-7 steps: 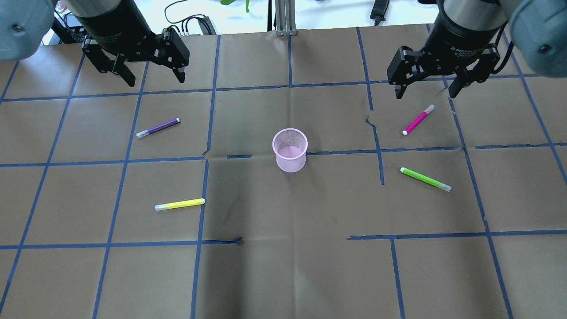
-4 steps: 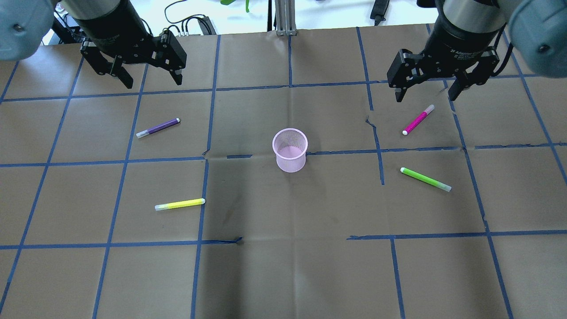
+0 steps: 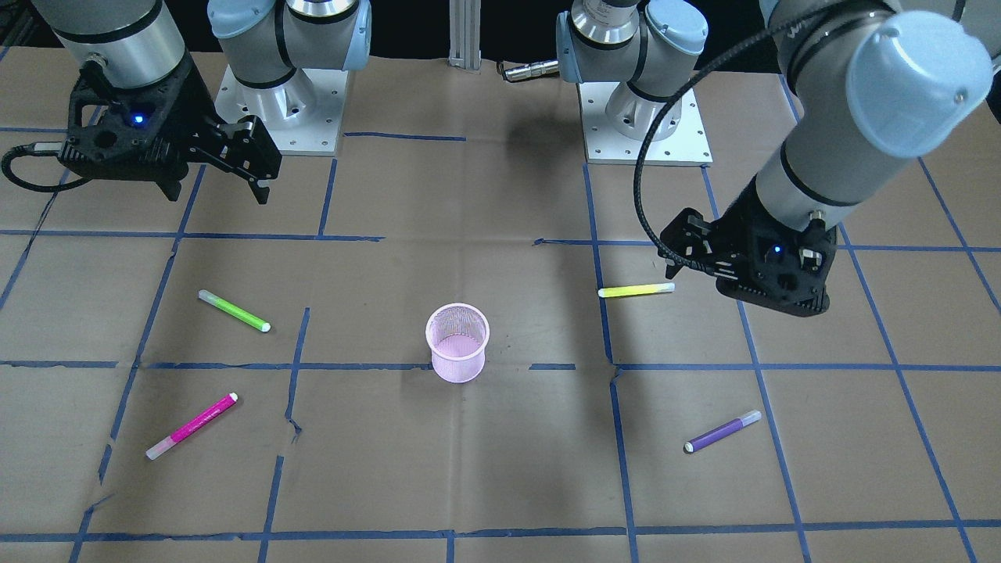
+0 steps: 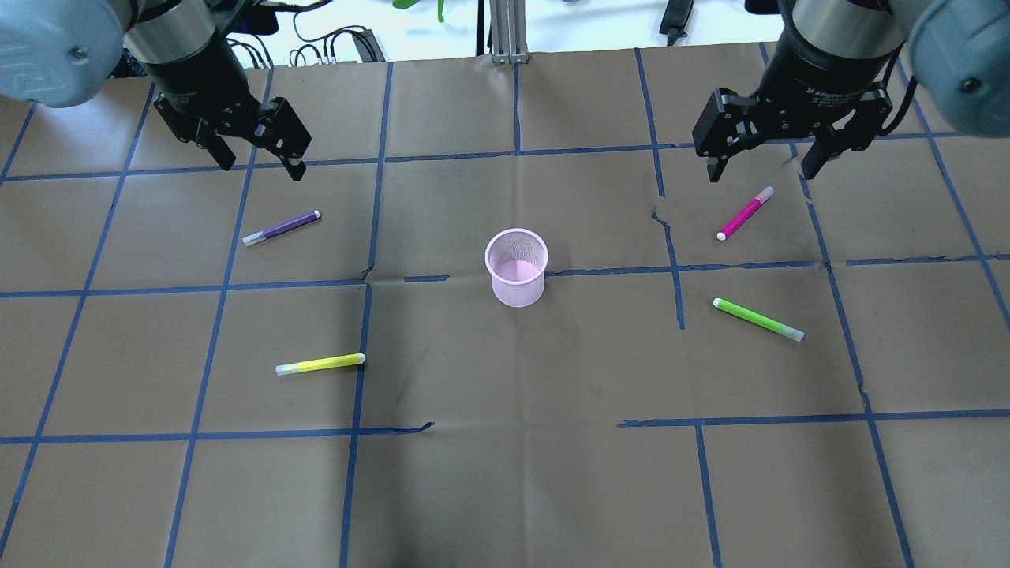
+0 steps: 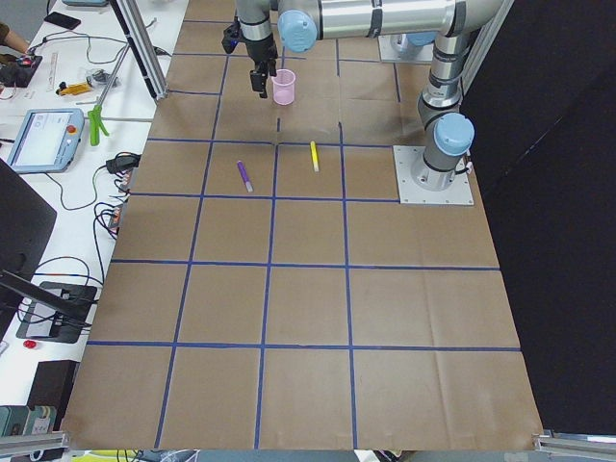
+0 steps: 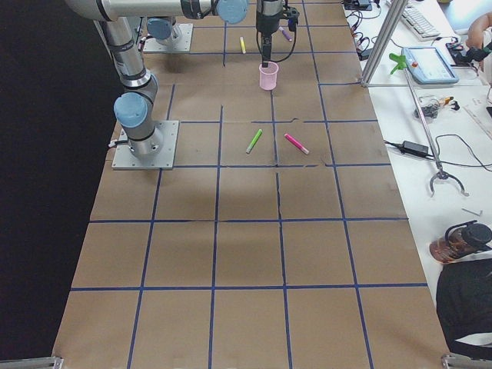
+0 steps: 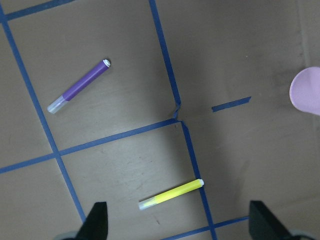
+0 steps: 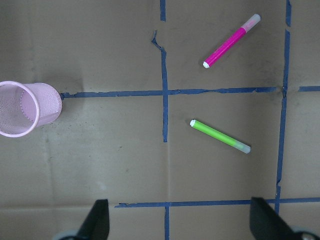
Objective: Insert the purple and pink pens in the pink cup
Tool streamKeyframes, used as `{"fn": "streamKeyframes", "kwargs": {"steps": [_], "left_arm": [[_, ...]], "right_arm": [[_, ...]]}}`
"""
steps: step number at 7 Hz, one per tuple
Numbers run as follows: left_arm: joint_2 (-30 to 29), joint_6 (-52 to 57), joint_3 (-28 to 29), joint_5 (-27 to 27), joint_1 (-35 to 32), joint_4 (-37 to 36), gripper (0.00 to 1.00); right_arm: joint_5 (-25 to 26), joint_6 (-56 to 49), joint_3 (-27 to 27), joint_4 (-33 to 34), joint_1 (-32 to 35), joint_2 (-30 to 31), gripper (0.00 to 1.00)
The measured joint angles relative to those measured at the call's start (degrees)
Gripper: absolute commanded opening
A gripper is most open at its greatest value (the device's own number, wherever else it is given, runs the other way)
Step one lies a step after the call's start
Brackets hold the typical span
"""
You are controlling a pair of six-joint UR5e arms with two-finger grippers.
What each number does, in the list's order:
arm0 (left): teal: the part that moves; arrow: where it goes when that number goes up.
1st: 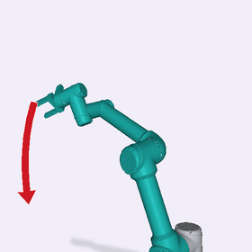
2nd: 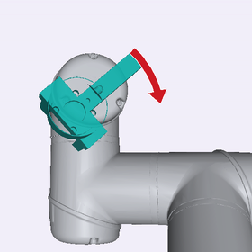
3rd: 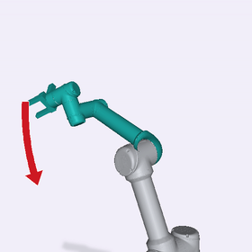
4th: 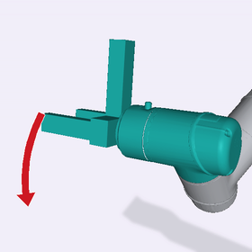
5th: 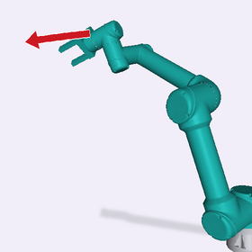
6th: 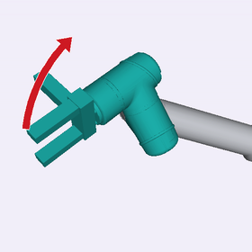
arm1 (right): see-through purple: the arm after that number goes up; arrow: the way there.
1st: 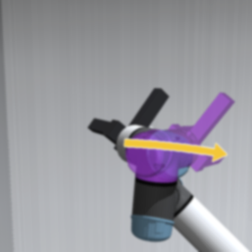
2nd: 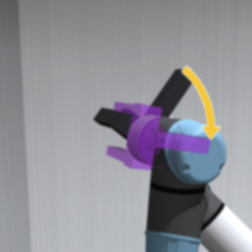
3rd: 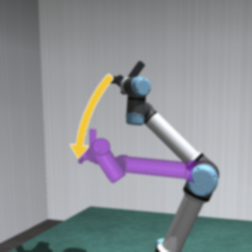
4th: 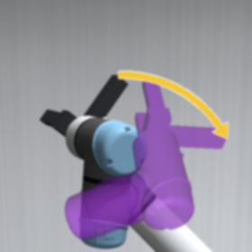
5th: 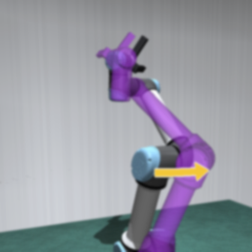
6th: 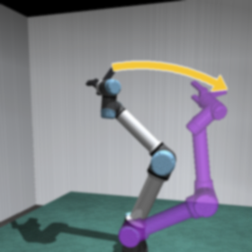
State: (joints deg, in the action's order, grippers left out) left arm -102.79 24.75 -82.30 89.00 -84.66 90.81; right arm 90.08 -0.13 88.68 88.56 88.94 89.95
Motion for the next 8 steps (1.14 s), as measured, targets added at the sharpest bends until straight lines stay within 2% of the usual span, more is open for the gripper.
{"fn": "streamKeyframes", "kwargs": {"steps": [2, 4, 6, 8], "left_arm": [[-3.0, 12.2, -0.1, 0.8, 1.2, -3.3, 0.98], [-5.9, 19.4, 0.8, 9.2, 0.8, -5.6, 0.98], [-11.1, 25.4, 1.9, 14.2, 0.2, -6.5, 0.98], [-16.8, 34.1, 2.7, 15.0, -0.6, -9.2, 0.98]], "right_arm": [[0.0, -4.4, 0.0, 0.1, -2.2, 0.0, 1.00], [-0.2, -13.6, 0.0, 0.9, -7.1, -0.5, 1.00], [-0.3, -26.3, -0.2, 5.5, -10.2, -2.9, 1.00], [-0.3, -43.0, -0.5, 11.2, -10.8, -6.6, 1.00]]}}
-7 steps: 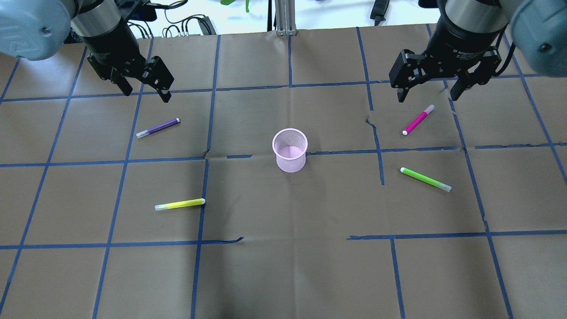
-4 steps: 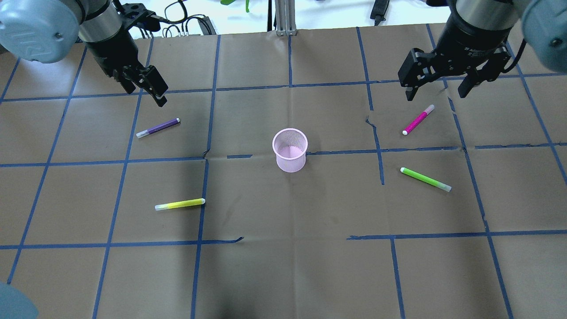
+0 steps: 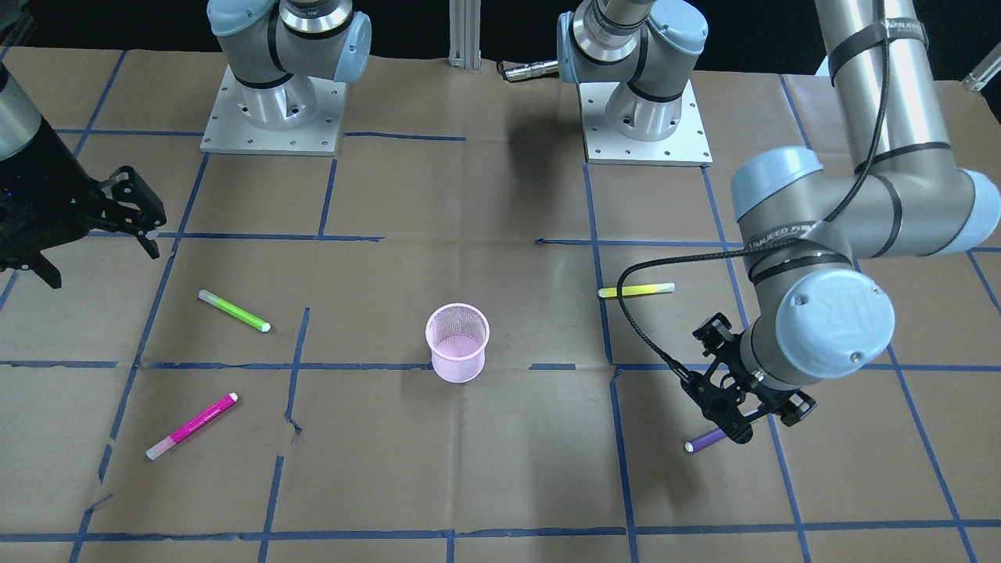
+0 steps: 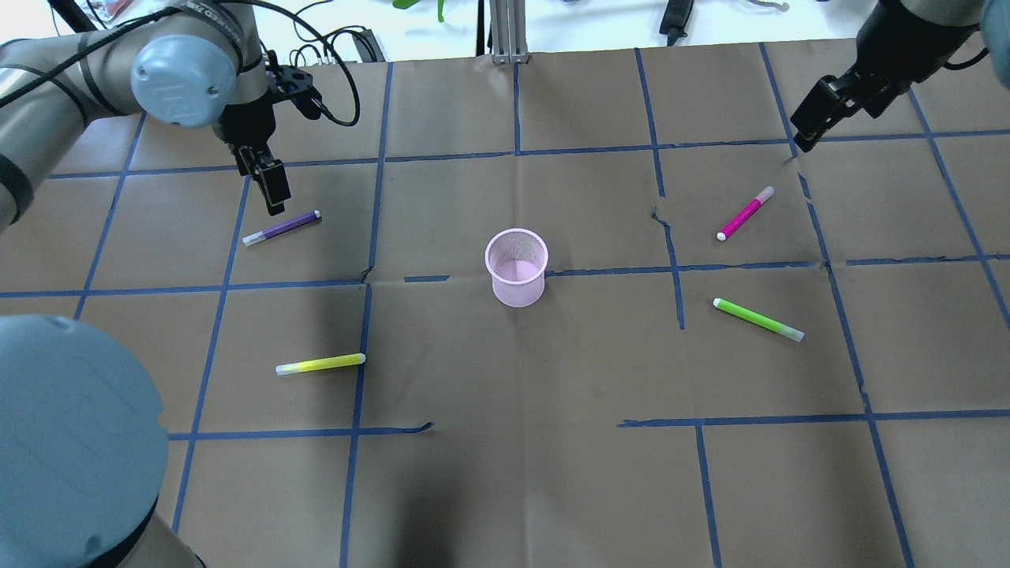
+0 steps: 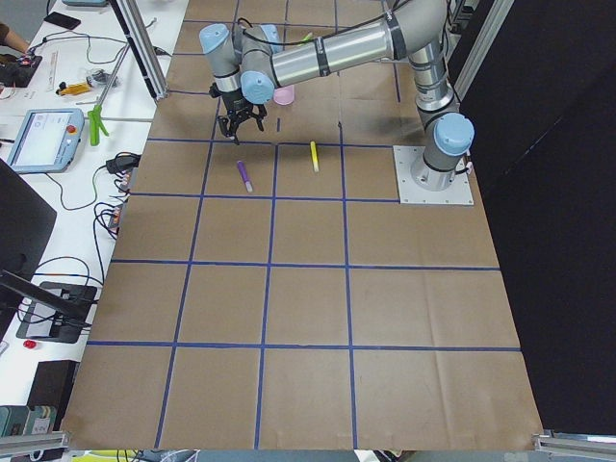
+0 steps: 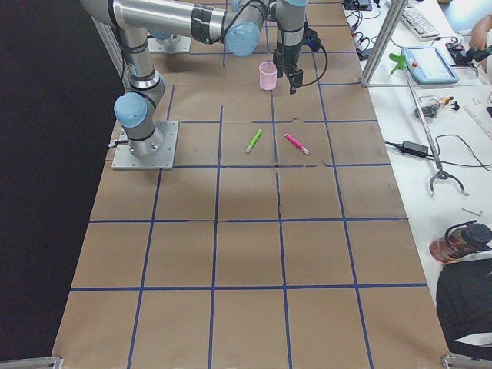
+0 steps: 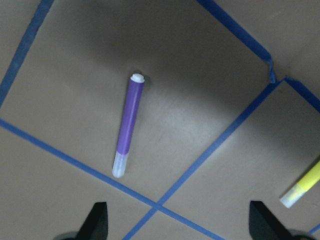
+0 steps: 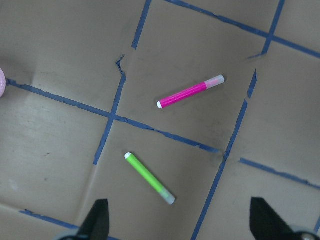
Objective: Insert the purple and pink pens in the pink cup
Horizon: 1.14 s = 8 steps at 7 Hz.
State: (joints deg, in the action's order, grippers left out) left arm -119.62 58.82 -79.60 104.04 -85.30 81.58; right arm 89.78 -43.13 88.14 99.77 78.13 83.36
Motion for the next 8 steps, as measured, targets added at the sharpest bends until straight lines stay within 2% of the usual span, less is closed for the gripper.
{"fn": "streamKeyframes", "kwargs": {"steps": [2, 3, 5, 7, 8], "left_arm": [[-4.3, 9.7, -0.2, 0.3, -0.8, -6.4, 0.97], [-6.1, 13.3, -0.7, 1.3, -1.9, -10.6, 0.98], [-8.6, 16.1, -0.8, 4.1, -4.6, -14.9, 0.98], [-10.0, 19.2, -1.7, 8.6, -5.6, -18.4, 0.98], [-10.3, 22.0, -3.6, 11.6, -5.9, -22.6, 0.98]], "right_arm": [[0.6, -18.6, 0.3, 2.1, -0.2, -2.8, 1.00], [2.5, -29.5, 0.7, 2.2, -0.2, -3.5, 1.00], [5.2, -49.4, 2.8, 2.1, -0.3, -4.3, 1.00], [5.5, -62.0, 7.5, 3.7, -0.3, -4.3, 1.00], [5.4, -66.9, 10.3, 7.2, -0.3, -4.3, 1.00]]}}
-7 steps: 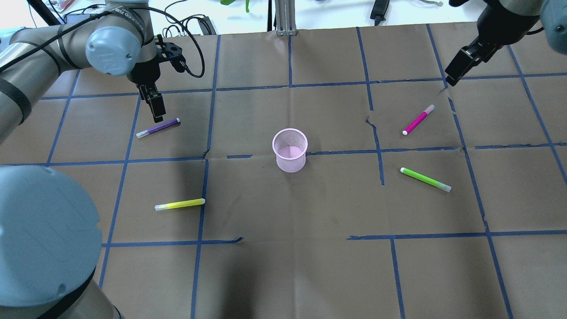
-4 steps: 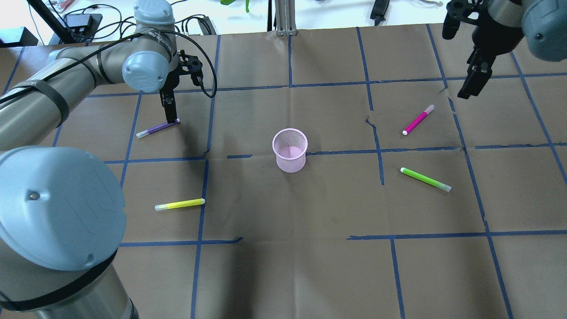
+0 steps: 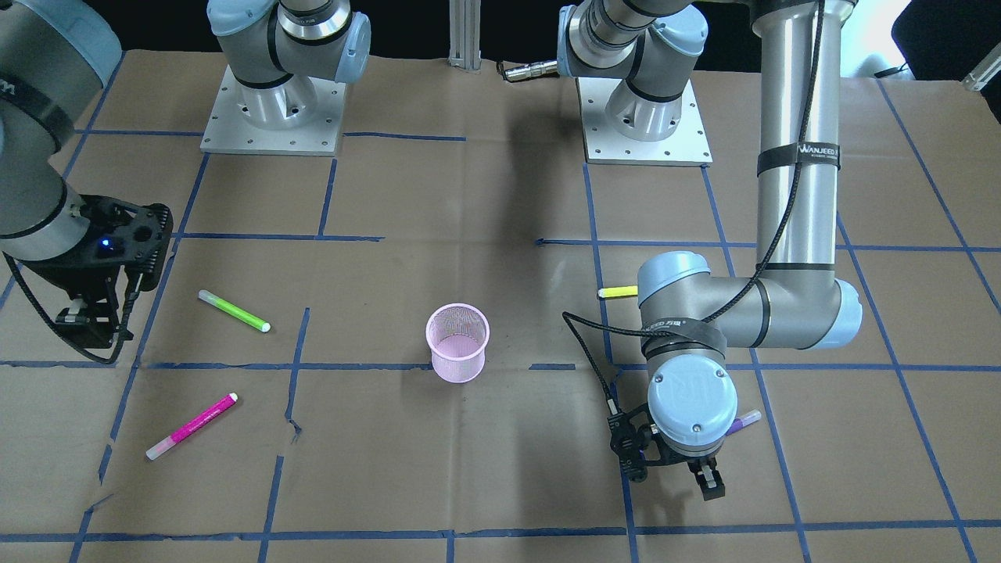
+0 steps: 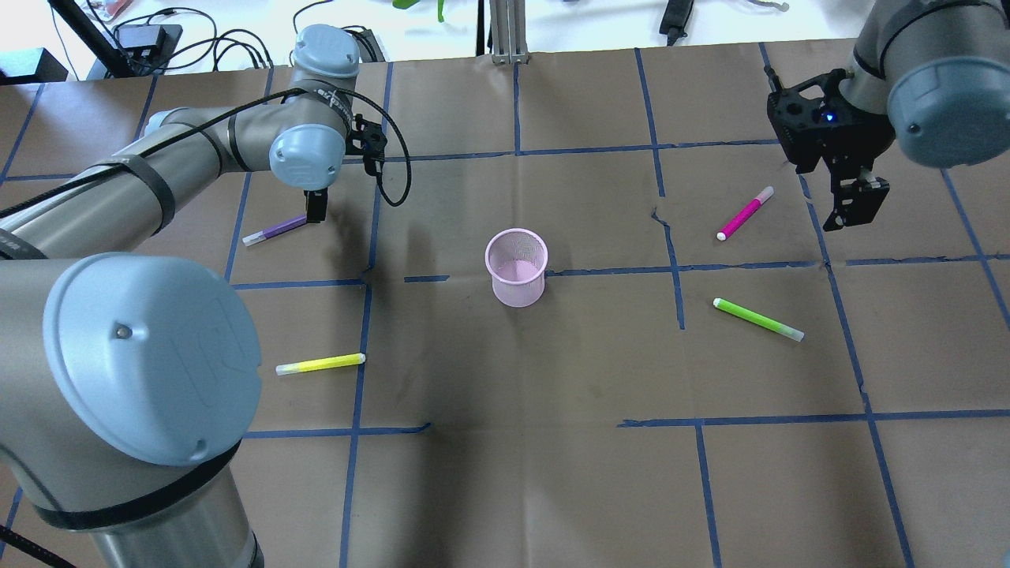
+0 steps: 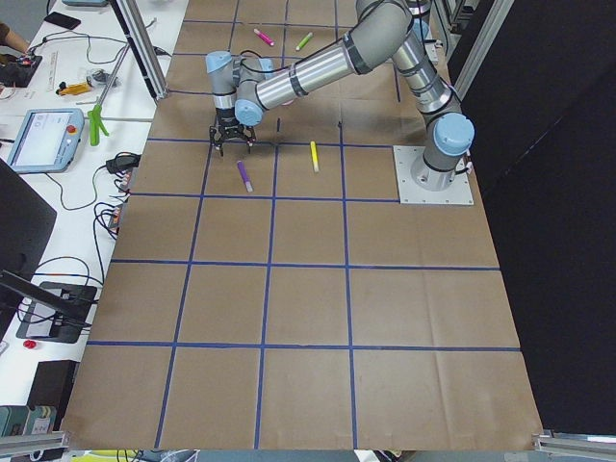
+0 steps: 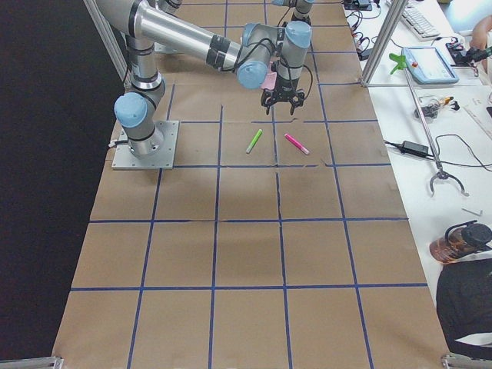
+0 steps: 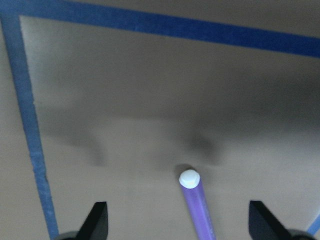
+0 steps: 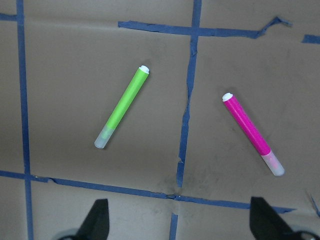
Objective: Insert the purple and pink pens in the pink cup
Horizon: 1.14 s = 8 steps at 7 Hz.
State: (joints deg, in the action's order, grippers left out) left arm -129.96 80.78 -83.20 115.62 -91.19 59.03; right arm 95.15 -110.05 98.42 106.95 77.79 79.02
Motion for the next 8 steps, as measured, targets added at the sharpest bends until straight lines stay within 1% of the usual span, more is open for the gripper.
{"fn": "streamKeyframes", "kwargs": {"steps": [1, 2, 3, 5, 6, 7, 8], "left_arm": [[-0.1, 1.9, -2.1, 1.7, -0.1, -4.0, 0.98], [-0.1, 2.7, -3.2, 2.4, -0.2, -5.9, 0.97], [-0.2, 2.9, -3.7, 2.5, -0.2, -6.4, 0.97], [-0.3, 2.0, -4.4, 2.4, -0.1, -6.6, 0.96], [-0.1, 0.4, -4.7, 2.4, -0.1, -6.6, 0.94], [0.2, -1.4, -4.9, 2.4, -0.1, -6.6, 0.94], [0.1, -2.7, -5.1, 2.4, -0.1, -6.6, 0.92]], "right_arm": [[-0.5, -4.4, 2.5, 4.4, -0.5, 0.0, 1.00], [-2.2, -7.5, 4.0, 7.3, -1.6, -0.1, 1.00], [-4.1, -10.1, 4.7, 8.6, -3.1, -0.2, 1.00], [-4.8, -13.0, 5.0, 10.7, -4.5, -0.4, 1.00], [-3.6, -13.3, 5.1, 12.5, -4.5, -1.1, 1.00], [-1.2, -13.5, 5.1, 14.7, -4.2, -2.8, 1.00], [0.7, -13.8, 5.1, 17.9, -3.6, -4.9, 1.00]]}}
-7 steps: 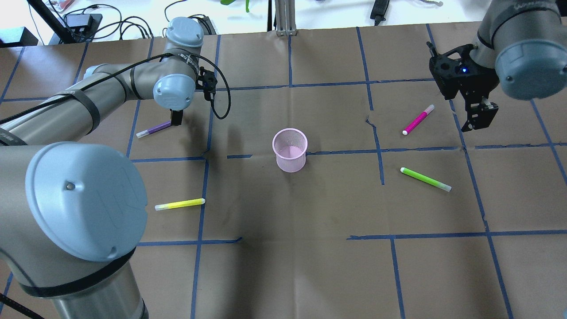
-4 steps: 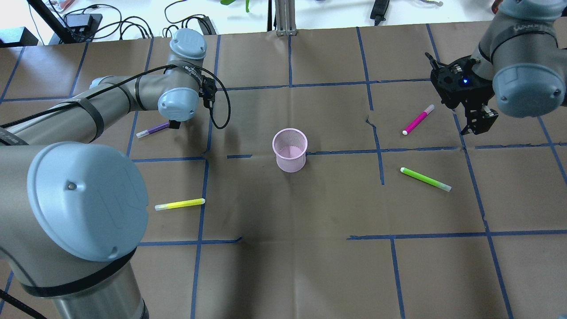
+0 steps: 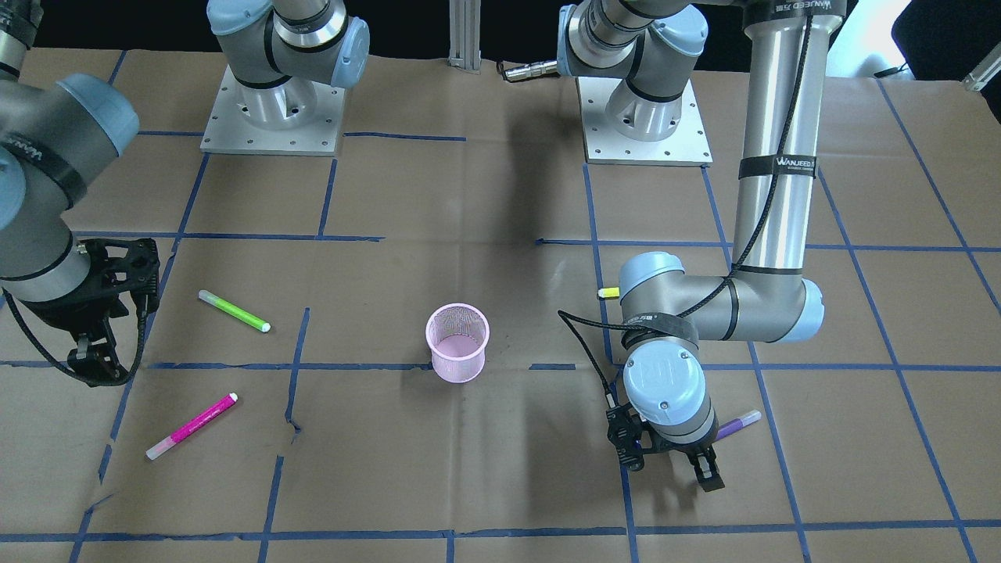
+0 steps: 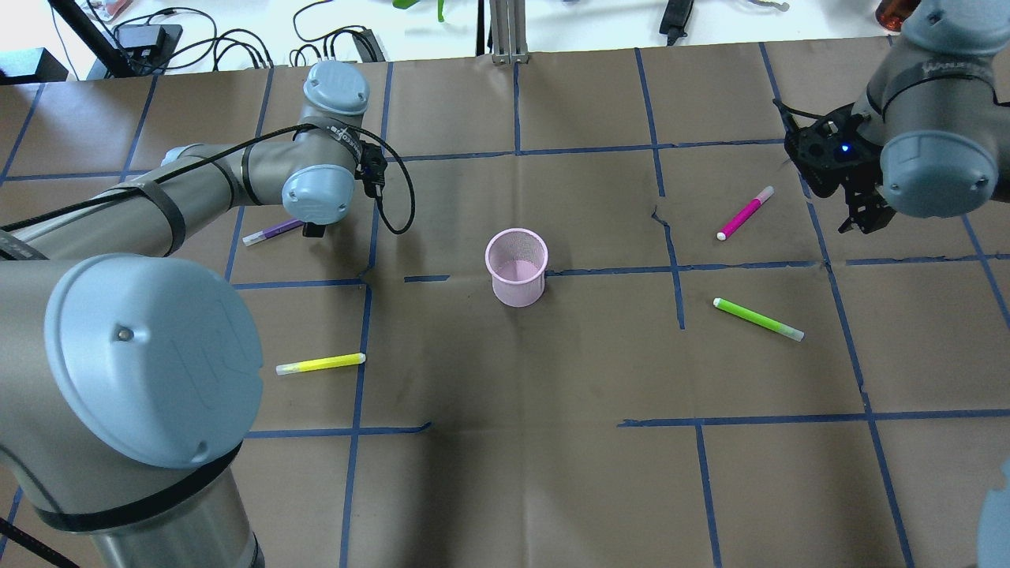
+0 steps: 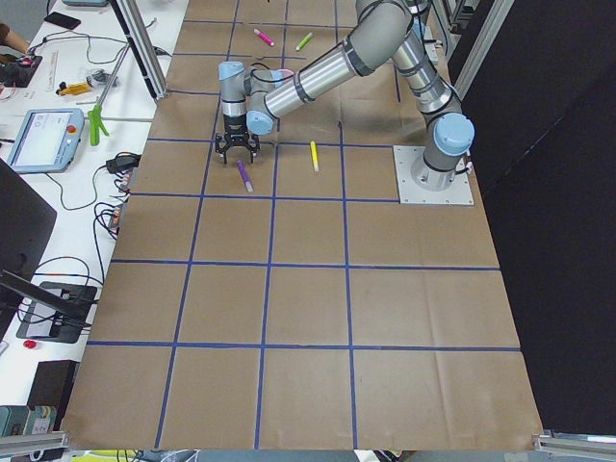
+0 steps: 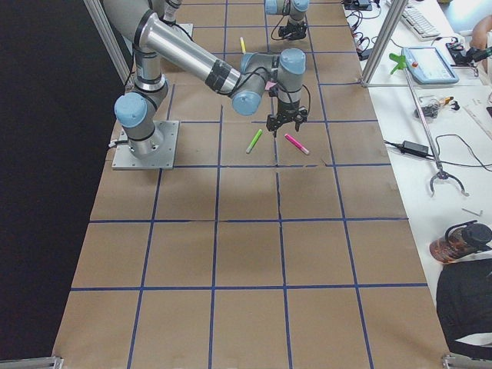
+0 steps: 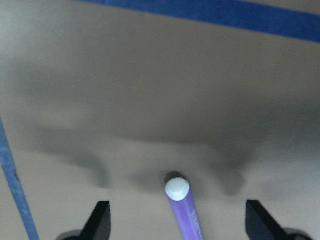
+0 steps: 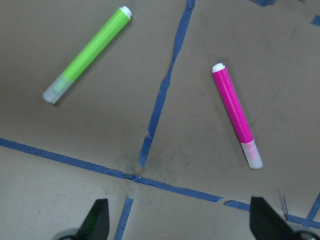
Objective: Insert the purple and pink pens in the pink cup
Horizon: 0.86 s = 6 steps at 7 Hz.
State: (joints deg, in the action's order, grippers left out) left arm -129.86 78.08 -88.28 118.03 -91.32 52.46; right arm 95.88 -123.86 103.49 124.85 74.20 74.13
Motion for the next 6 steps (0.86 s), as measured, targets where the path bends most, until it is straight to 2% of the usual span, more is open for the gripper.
{"fn": "streamKeyframes", "kwargs": {"steps": [1, 2, 3, 4, 6], "left_arm": [[-0.1, -0.5, -0.1, 0.0, 0.0, 0.0, 0.74], [-0.2, -0.7, -0.1, 0.1, 0.1, 0.0, 0.43], [-0.3, -0.6, -0.1, 0.2, 0.1, 0.0, 0.07], [-0.4, -0.6, -0.1, 0.3, 0.2, 0.0, 0.00], [-0.3, -0.5, 0.1, 0.1, 0.1, -0.1, 0.00]], "right_arm": [[1.5, -0.4, 0.0, 3.6, 1.0, -2.1, 1.00], [4.2, -0.7, 0.1, 7.5, 3.0, -4.2, 1.00], [7.7, -0.7, 0.1, 11.3, 5.8, -6.1, 1.00], [10.5, -0.6, 0.1, 14.8, 8.2, -8.0, 1.00], [14.1, -0.4, 0.8, 20.0, 10.9, -11.0, 1.00]]}}
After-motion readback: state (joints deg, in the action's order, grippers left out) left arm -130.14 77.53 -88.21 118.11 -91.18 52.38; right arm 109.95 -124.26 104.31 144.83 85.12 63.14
